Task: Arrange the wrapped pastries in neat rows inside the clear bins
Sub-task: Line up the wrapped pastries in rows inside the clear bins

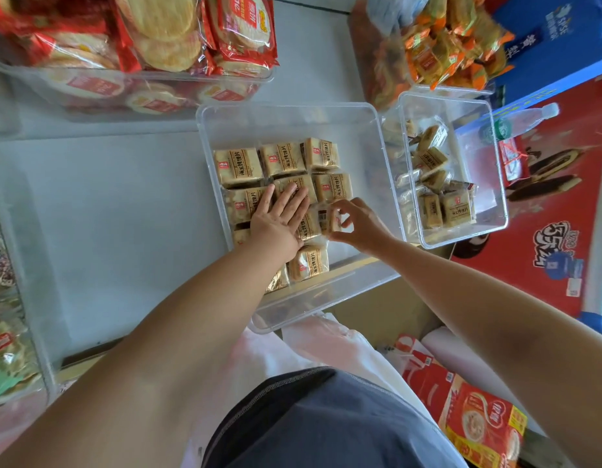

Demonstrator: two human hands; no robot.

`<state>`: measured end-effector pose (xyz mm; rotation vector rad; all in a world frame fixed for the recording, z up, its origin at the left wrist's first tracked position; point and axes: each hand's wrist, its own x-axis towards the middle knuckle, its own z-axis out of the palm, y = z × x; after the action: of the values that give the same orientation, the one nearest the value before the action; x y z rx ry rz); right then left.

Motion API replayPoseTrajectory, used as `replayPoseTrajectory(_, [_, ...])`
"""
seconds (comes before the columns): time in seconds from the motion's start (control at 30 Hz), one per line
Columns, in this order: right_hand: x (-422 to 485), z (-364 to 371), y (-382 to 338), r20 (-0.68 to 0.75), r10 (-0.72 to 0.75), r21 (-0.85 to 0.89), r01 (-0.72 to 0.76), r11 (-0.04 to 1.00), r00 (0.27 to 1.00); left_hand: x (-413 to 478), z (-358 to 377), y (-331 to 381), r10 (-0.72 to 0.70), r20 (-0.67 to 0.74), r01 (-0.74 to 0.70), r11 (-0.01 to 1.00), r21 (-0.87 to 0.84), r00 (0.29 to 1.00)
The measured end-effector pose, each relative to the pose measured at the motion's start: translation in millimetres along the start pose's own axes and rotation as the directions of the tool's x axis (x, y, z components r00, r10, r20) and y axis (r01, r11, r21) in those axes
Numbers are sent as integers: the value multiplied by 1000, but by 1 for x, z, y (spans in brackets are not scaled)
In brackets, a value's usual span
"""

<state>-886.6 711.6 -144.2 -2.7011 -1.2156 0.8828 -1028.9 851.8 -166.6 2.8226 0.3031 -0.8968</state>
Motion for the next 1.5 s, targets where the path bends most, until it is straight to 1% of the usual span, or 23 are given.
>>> replayPoseTrajectory(0.13, [5,-3,-4,-58,-78,-238,62,969,995,-1,0,-1,6,-5,-6,1000,-12,1000])
replayPoseTrajectory(0.2, [6,-2,-6,-62,-74,-313,51,948,995,-1,0,-1,8,-7,-8,1000,-14,1000])
replayPoseTrajectory(0.27, [8,1,-9,-73,-29,-312,4,950,997,-1,0,-1,7,-12,-7,1000,-9,1000])
replayPoseTrajectory(0.4, [15,9,-18,-82,53,-255,-73,964,995,-1,2,-1,10,-14,-10,1000,10,1000])
replayPoseTrajectory(0.47, [13,10,-19,-53,106,-163,-113,980,993,0,3,-1,10,-17,-10,1000,25,1000])
replayPoseTrajectory(0.53, [10,9,-16,32,191,38,-192,981,981,1,4,-1,5,-18,-5,1000,30,1000])
replayPoseTrajectory(0.57, [8,7,-15,91,241,159,-253,954,966,1,5,-2,1,-21,-1,999,33,1000])
replayPoseTrajectory(0.6, [8,6,-15,149,298,287,-330,900,943,1,5,-2,-1,-23,2,999,35,1000])
replayPoseTrajectory(0.67, [8,3,-18,218,422,504,-472,723,880,1,5,-2,3,-24,-2,1000,30,1000])
replayPoseTrajectory(0.7, [10,3,-21,226,480,567,-515,643,848,0,5,-2,7,-24,-7,1000,20,1000])
replayPoseTrajectory(0.73, [11,4,-23,219,526,594,-540,597,822,0,4,-2,13,-26,-12,1000,10,1000])
replayPoseTrajectory(0.77, [13,7,-25,189,564,589,-553,589,804,0,4,-3,15,-27,-15,1000,5,1000])
replayPoseTrajectory(0.87, [18,16,-30,82,630,546,-564,620,772,-2,3,-4,16,-24,-16,1000,3,1000])
replayPoseTrajectory(0.97, [19,19,-31,27,659,514,-576,636,751,-2,2,-4,28,-19,-28,999,-23,999])
replayPoseTrajectory(1.03, [19,21,-31,-26,653,448,-575,684,757,-2,2,-4,33,-14,-34,999,-40,999])
replayPoseTrajectory(1.1, [20,24,-31,-80,624,375,-556,742,777,-2,2,-4,25,-15,-25,999,-22,1000])
replayPoseTrajectory(1.13, [21,25,-30,-91,607,350,-545,762,790,-2,2,-4,21,-21,-21,1000,-7,1000])
replayPoseTrajectory(1.2, [21,24,-26,-70,585,344,-530,775,808,-1,2,-4,21,-23,-20,1000,9,1000])
replayPoseTrajectory(1.3, [16,21,-23,-7,545,390,-500,773,838,-1,-2,-4,23,8,-23,998,-59,1000])
replayPoseTrajectory(1.33, [15,21,-23,-4,538,380,-496,781,843,-1,-3,-3,18,18,-17,997,-69,1000])
replayPoseTrajectory(1.43, [19,26,-27,-17,549,315,-516,796,836,-4,-5,2,1,28,-1,1000,-25,1000])
replayPoseTrajectory(1.5, [22,27,-32,-65,562,296,-521,800,825,-5,-4,3,-9,22,10,1000,-17,1000])
